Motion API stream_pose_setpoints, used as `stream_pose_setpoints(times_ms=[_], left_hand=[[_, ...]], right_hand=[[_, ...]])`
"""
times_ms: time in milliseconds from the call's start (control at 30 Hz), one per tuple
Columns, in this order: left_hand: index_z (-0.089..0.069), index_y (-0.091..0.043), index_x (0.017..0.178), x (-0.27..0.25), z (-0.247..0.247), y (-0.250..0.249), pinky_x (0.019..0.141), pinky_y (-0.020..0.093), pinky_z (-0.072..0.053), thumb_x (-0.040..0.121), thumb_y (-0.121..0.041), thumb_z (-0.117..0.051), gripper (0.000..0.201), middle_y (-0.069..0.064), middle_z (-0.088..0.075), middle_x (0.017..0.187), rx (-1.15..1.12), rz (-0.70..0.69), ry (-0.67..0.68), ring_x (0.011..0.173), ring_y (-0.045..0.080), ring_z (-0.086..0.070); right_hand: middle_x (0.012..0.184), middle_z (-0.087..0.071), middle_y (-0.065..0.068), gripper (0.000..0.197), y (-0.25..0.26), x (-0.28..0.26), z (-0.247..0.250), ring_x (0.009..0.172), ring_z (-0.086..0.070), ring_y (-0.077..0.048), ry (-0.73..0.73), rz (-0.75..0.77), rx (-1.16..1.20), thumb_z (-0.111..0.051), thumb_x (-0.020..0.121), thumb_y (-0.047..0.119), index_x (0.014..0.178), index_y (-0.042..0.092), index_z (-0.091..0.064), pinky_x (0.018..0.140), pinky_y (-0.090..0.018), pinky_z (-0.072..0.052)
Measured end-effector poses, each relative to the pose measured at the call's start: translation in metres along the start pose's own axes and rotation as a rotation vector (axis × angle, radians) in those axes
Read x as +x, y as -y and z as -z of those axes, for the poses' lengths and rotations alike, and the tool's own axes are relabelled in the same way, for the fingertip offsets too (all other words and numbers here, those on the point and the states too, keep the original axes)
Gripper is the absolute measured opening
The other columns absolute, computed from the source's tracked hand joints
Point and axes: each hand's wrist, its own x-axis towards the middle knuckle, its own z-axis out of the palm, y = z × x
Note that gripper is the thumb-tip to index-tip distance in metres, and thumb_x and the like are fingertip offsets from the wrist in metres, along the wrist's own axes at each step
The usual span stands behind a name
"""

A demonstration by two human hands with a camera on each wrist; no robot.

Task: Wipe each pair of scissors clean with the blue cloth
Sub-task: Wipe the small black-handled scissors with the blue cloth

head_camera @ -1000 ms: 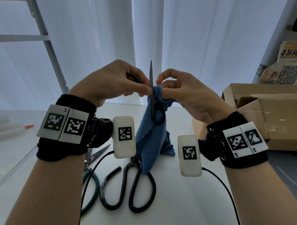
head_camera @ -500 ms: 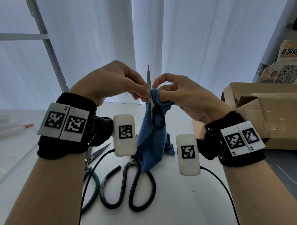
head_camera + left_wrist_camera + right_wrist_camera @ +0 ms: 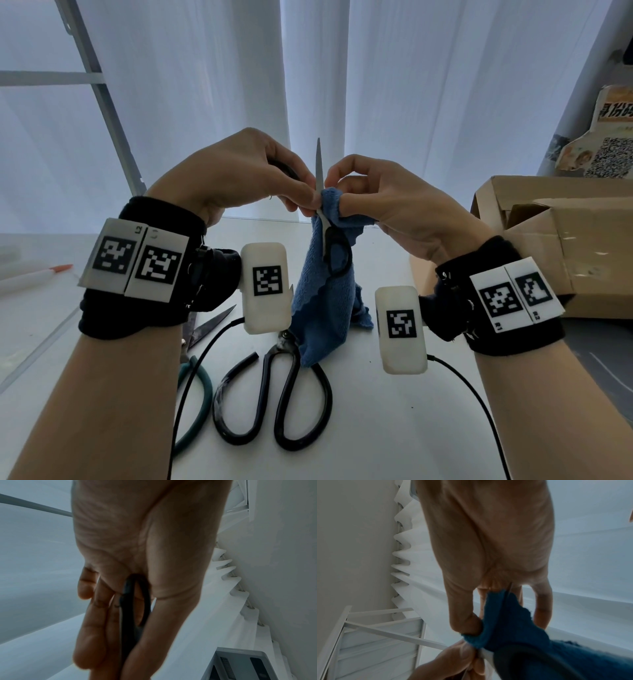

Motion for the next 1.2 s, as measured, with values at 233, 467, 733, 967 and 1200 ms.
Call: stream_pose_setpoints(times_ms=[233,467,733,967,1200], left_hand=[[-0.077,-0.014,0.077,-0.0015,0.0019,-0.0009,0.072,0.015,-0.045,0.078,-0.015,-0.080,0.004,0.001,-0.077,0.076,-0.017,-0.015,-0.018,0.073,0.004,-0.066],[-0.077,-0.013,0.076,-0.0021,0.0023,0.0001,0.078,0.019,-0.043,0.077,-0.017,-0.080,0.005,0.001,-0.076,0.075,-0.037,-0.018,-0.029,0.072,0.005,-0.066],[-0.077,-0.015,0.075,-0.0017,0.0015,-0.0009,0.078,0.019,-0.042,0.078,-0.018,-0.080,0.005,0.000,-0.076,0.076,-0.036,-0.007,-0.020,0.072,0.004,-0.065],[-0.077,-0.015,0.076,-0.0028,0.0021,-0.0009,0.076,0.017,-0.040,0.079,-0.017,-0.079,0.004,0.000,-0.076,0.076,-0.039,0.007,-0.031,0.070,0.002,-0.064],[-0.077,-0.015,0.076,-0.0039,0.0036,-0.0009,0.081,0.019,-0.039,0.078,-0.017,-0.080,0.005,0.000,-0.076,0.076,-0.042,0.007,-0.042,0.070,0.003,-0.065]], right_hand=[[0.088,-0.062,-0.015,0.021,0.0002,-0.0026,0.0104,0.083,-0.058,-0.023,0.011,-0.020,0.007,-0.064,0.087,-0.008,0.101,0.009,-0.063,0.081,-0.034,-0.048],[0.077,-0.060,-0.007,0.026,-0.0002,-0.0017,0.0090,0.072,-0.052,-0.018,-0.011,-0.002,0.012,-0.056,0.085,-0.012,0.099,0.008,-0.063,0.069,-0.025,-0.044],[0.073,-0.056,-0.004,0.026,-0.0020,0.0002,0.0080,0.068,-0.047,-0.017,-0.015,0.015,0.025,-0.059,0.076,-0.005,0.097,0.010,-0.060,0.068,-0.029,-0.036],[0.068,-0.054,0.003,0.027,-0.0024,-0.0004,0.0070,0.059,-0.047,-0.009,-0.008,0.037,0.000,-0.053,0.084,-0.012,0.098,0.010,-0.058,0.063,-0.021,-0.037],[0.066,-0.050,0.000,0.024,-0.0011,-0.0016,0.0076,0.063,-0.046,-0.013,-0.008,0.027,0.018,-0.055,0.087,-0.011,0.097,0.011,-0.057,0.067,-0.025,-0.039]])
